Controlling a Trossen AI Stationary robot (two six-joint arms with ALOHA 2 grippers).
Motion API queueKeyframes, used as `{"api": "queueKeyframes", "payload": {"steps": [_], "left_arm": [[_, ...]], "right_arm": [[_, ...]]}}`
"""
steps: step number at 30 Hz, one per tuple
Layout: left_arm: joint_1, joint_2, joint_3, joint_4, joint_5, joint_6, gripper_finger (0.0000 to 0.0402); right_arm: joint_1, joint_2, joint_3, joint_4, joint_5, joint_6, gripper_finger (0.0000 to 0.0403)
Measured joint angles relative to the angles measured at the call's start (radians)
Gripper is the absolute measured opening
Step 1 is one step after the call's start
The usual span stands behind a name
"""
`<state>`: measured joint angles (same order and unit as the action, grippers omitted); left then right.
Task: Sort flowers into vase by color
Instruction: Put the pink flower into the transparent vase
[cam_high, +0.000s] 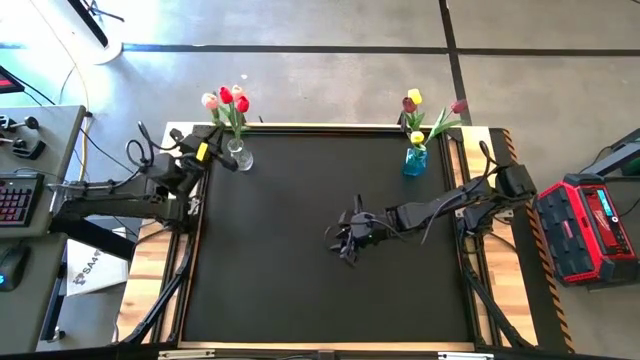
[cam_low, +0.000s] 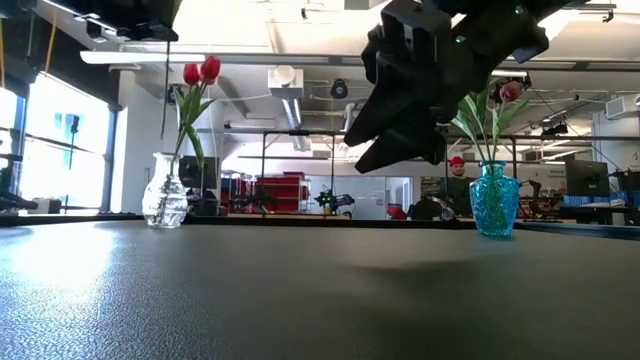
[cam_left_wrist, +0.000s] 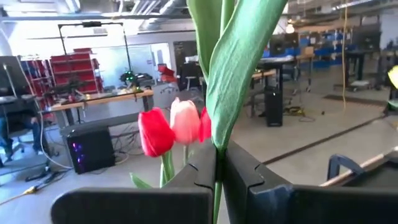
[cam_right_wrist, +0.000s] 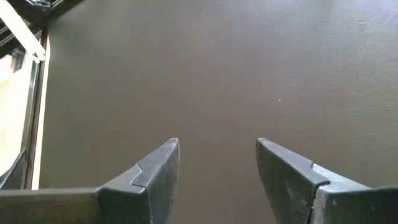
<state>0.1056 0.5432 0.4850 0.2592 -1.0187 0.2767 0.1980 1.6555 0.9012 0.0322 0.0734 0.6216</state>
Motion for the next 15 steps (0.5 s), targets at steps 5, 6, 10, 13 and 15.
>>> {"api": "queueKeyframes", "payload": {"steps": [5,6,10,13,15], "left_arm": [[0.106,0.022,0.0,0.0,0.072,-0.045,0.0],[0.121,0.027,0.0,-0.003,0.091,-0.058,0.0],[0.163,0.05,0.0,-0.043,0.132,-0.106,0.0],[0.191,0.077,-0.011,-0.067,0.13,-0.141,0.0],[0.209,0.088,-0.031,-0.075,0.128,-0.149,0.0]], "right_arm": [[0.008,0.0,0.0,-0.001,0.001,0.0,0.0199],[0.011,0.0,0.0,-0.001,0.001,0.0,0.0199],[0.015,0.0,0.0,-0.006,0.0,-0.002,0.0199],[0.014,0.0,0.0,-0.006,0.002,-0.011,0.0199],[0.014,0.0,0.0,-0.007,0.003,-0.012,0.0199]]}}
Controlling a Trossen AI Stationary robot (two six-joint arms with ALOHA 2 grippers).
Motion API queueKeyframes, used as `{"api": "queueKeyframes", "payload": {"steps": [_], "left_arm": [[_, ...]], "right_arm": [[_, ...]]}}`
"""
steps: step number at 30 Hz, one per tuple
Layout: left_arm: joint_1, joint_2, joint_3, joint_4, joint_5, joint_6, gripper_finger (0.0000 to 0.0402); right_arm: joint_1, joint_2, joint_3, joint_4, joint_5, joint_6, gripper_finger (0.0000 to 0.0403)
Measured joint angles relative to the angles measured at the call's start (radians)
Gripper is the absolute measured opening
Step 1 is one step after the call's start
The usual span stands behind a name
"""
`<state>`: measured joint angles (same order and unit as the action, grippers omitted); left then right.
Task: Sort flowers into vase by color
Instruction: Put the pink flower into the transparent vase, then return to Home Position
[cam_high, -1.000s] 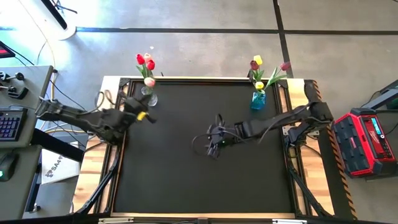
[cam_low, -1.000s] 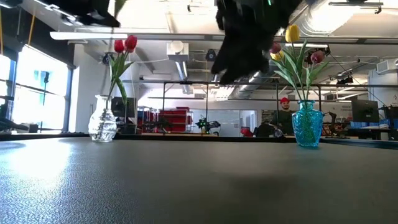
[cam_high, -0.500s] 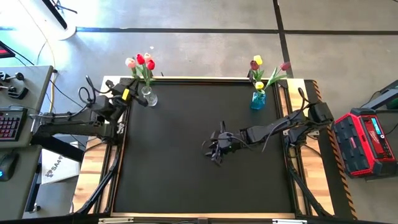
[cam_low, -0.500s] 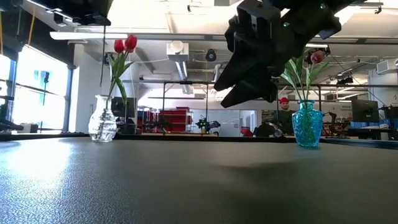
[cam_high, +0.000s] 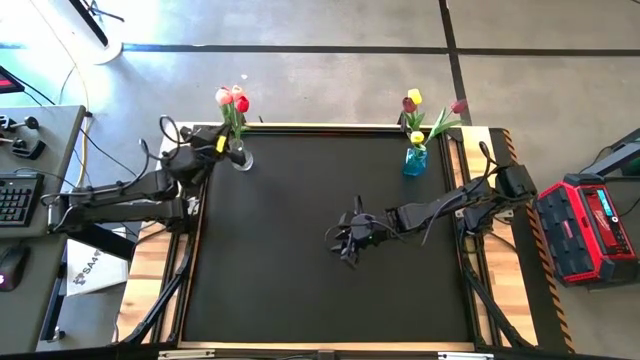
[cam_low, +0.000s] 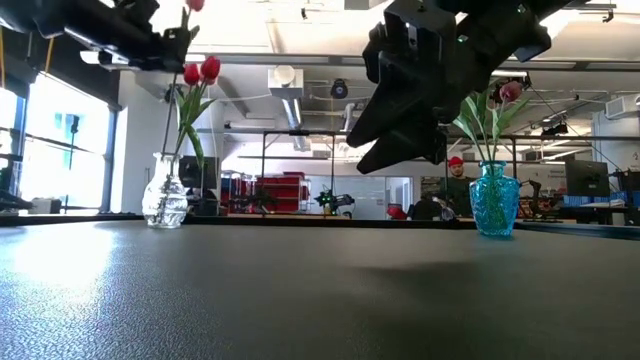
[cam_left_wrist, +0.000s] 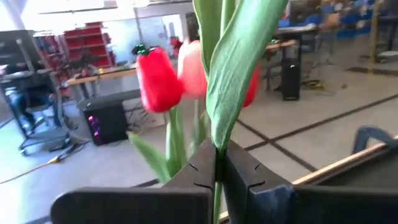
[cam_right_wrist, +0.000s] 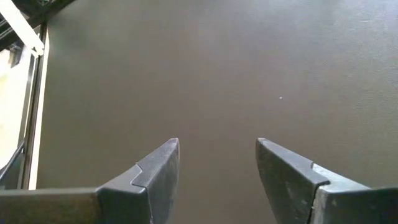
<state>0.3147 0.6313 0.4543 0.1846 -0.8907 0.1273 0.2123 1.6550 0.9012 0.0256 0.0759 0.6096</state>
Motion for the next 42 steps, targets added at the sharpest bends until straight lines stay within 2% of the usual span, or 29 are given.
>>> {"api": "queueKeyframes", "payload": {"steps": [5,11,14,17,21,24,27,32,35,37,39,42], "left_arm": [[0.035,0.011,-0.018,0.0,-0.019,-0.045,0.0021],[0.039,0.01,0.008,-0.048,-0.017,-0.048,0.0083],[0.039,0.01,0.081,-0.198,-0.016,-0.086,0.0124],[0.038,0.01,0.172,-0.415,-0.007,-0.176,0.0158],[0.019,0.01,0.29,-0.647,0.114,-0.276,0.0184],[0.001,0.01,0.357,-0.721,0.143,-0.3,0.0187],[-0.013,0.009,0.425,-0.737,0.119,-0.298,0.0184],[-0.056,0.009,0.5,-0.749,0.149,-0.275,0.0176],[-0.112,0.011,0.503,-0.748,0.247,-0.171,0.017],[-0.165,0.024,0.491,-0.741,0.292,-0.115,0.0162],[-0.227,0.043,0.476,-0.735,0.299,-0.1,0.0151],[-0.326,0.078,0.459,-0.701,0.283,-0.091,0.0126]], "right_arm": [[0.0,0.0,0.0,-0.006,0.0,-0.004,0.0199],[-0.002,0.0,0.0,-0.008,0.0,0.015,0.0199],[-0.003,0.0,0.0,-0.008,-0.001,0.019,0.0199],[-0.003,-0.007,0.0,-0.009,0.001,0.021,0.0199],[-0.003,-0.064,0.0,-0.028,0.044,0.019,0.0199],[-0.003,-0.145,0.0,-0.078,0.095,-0.009,0.0199],[-0.024,-0.239,0.0,-0.125,0.117,-0.056,0.0199],[-0.056,-0.353,0.0,-0.253,0.135,-0.181,0.0199],[-0.063,-0.373,0.0,-0.348,0.186,-0.185,0.0199],[-0.068,-0.372,0.0,-0.373,0.273,-0.152,0.0199],[-0.074,-0.372,0.0,-0.365,0.335,-0.135,0.0199],[-0.076,-0.381,0.0,-0.308,0.327,-0.2,0.0199]]}}
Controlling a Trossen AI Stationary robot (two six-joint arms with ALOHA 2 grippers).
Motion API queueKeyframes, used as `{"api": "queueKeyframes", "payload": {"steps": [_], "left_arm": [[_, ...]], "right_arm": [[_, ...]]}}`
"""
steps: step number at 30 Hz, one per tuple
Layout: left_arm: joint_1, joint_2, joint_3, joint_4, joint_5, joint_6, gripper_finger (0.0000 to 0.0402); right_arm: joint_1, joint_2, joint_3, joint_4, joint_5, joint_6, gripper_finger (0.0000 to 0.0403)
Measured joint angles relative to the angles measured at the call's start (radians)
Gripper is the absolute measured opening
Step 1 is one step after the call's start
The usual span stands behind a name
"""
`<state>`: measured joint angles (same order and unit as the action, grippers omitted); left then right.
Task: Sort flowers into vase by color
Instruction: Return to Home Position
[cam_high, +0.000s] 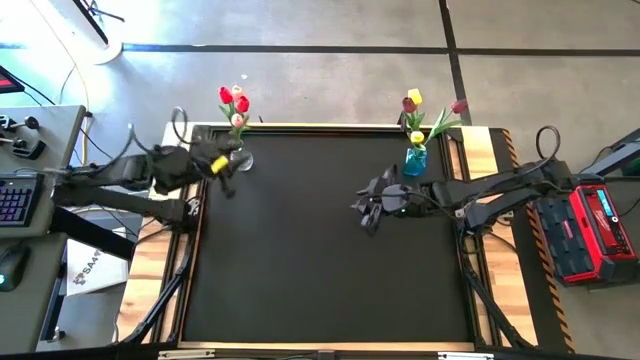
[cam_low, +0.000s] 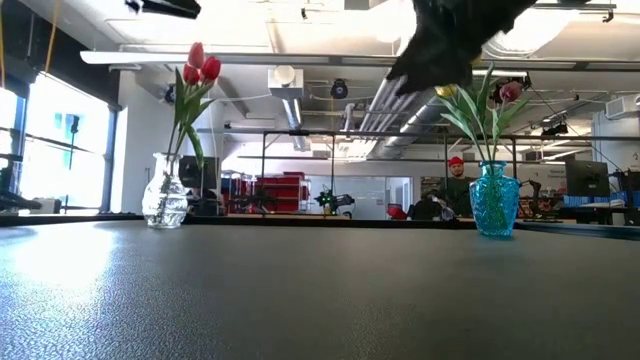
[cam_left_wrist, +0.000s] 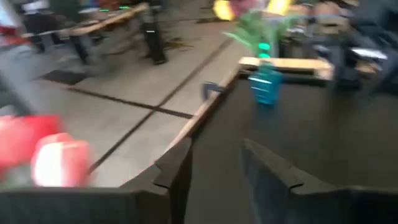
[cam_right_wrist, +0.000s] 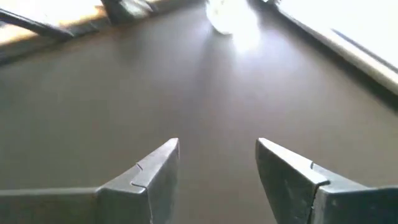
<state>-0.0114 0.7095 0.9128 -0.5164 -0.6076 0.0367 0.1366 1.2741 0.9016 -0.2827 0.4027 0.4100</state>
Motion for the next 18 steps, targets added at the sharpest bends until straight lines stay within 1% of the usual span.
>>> {"api": "queueKeyframes", "payload": {"steps": [2,4,6,8,9,11,13,14,16,18], "left_arm": [[-0.07,0.03,-0.001,0.017,-0.006,-0.005,0.0104],[-0.143,0.061,-0.001,0.033,-0.03,-0.045,0.0076],[-0.226,0.105,-0.001,0.056,-0.061,-0.071,0.0043],[-0.314,0.158,-0.001,0.076,-0.104,-0.078,0.0013],[-0.359,0.186,-0.001,0.086,-0.131,-0.085,0.0007],[-0.436,0.238,-0.001,0.12,-0.185,-0.097,0.0009],[-0.5,0.282,-0.001,0.128,-0.214,-0.117,0.0008],[-0.53,0.303,-0.001,0.133,-0.227,-0.134,0.0004],[-0.583,0.346,-0.012,0.185,-0.275,-0.161,0.0001],[-0.623,0.376,-0.058,0.294,-0.296,-0.147,0.0001]], "right_arm": [[0.003,-0.02,0.0,0.055,-0.003,-0.049,0.0198],[0.003,-0.048,0.0,0.071,0.011,-0.072,0.0191],[0.003,-0.079,0.0,0.075,0.027,-0.098,0.0173],[0.004,-0.114,0.0,0.066,0.028,-0.118,0.0144],[0.009,-0.133,0.0,0.062,0.024,-0.125,0.0125],[0.026,-0.162,0.0,0.043,0.024,-0.152,0.008],[0.059,-0.184,0.0,0.017,0.024,-0.173,0.0029],[0.081,-0.191,0.0,0.013,0.027,-0.179,0.0015],[0.137,-0.198,0.0,0.019,0.049,-0.182,0.0014],[0.205,-0.198,0.0,0.028,0.098,-0.187,0.0017]]}}
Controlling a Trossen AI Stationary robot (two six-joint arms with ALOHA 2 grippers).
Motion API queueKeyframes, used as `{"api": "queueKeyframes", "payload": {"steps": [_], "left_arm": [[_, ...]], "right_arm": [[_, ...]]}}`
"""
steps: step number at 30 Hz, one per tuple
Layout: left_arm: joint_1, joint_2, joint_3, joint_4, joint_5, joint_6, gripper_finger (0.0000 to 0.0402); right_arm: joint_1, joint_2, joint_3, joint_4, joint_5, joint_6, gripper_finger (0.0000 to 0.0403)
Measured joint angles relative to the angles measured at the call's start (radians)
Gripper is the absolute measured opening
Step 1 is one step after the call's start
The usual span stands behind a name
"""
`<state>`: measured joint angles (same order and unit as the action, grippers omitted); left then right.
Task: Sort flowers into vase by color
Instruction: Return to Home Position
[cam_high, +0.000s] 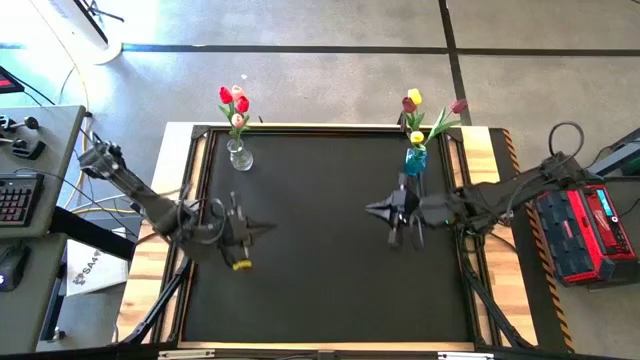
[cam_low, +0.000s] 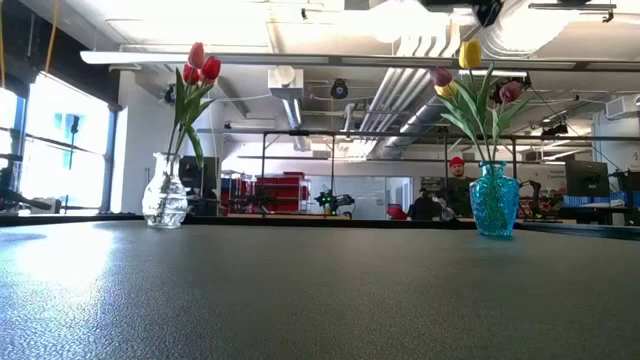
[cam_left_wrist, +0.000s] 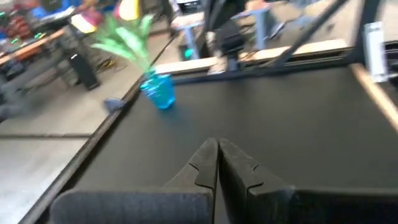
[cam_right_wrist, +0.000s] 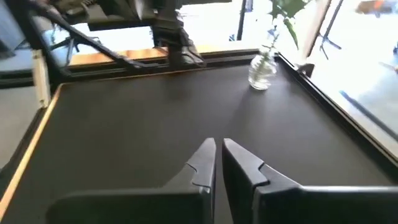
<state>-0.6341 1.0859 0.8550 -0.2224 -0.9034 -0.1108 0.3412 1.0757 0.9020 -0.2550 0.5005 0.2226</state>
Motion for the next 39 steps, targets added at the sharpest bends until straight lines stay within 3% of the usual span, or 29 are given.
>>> {"api": "queueKeyframes", "payload": {"steps": [3,6,10,15,20,24,28,31,39], "left_arm": [[-0.022,0.028,-0.096,0.219,0.036,0.039,0.0],[-0.018,0.032,-0.198,0.454,0.081,0.101,0.0],[0.043,0.013,-0.292,0.64,0.238,0.145,0.0],[0.139,-0.003,-0.332,0.661,0.35,0.14,0.0],[0.23,-0.047,-0.339,0.644,0.378,0.186,0.0],[0.273,-0.195,-0.339,0.565,0.403,0.225,0.0],[0.279,-0.36,-0.341,0.418,0.402,0.207,0.0],[0.267,-0.444,-0.406,0.409,0.391,0.183,0.0],[0.205,-0.529,-0.691,0.735,0.254,0.167,0.0]], "right_arm": [[0.102,0.004,-0.033,0.054,0.078,-0.013,0.0005],[0.18,0.0,-0.134,0.218,0.131,-0.031,0.0003],[0.216,-0.006,-0.274,0.444,0.143,-0.063,0.0001],[0.153,-0.007,-0.389,0.584,0.111,-0.066,0.0],[0.029,-0.017,-0.405,0.639,-0.102,-0.106,0.0],[-0.018,-0.104,-0.382,0.614,-0.186,-0.149,0.0],[-0.02,-0.249,-0.38,0.486,-0.18,-0.152,0.0],[-0.016,-0.33,-0.39,0.402,-0.169,-0.145,0.0],[0.042,-0.362,-0.614,0.773,-0.136,-0.181,0.0]]}}
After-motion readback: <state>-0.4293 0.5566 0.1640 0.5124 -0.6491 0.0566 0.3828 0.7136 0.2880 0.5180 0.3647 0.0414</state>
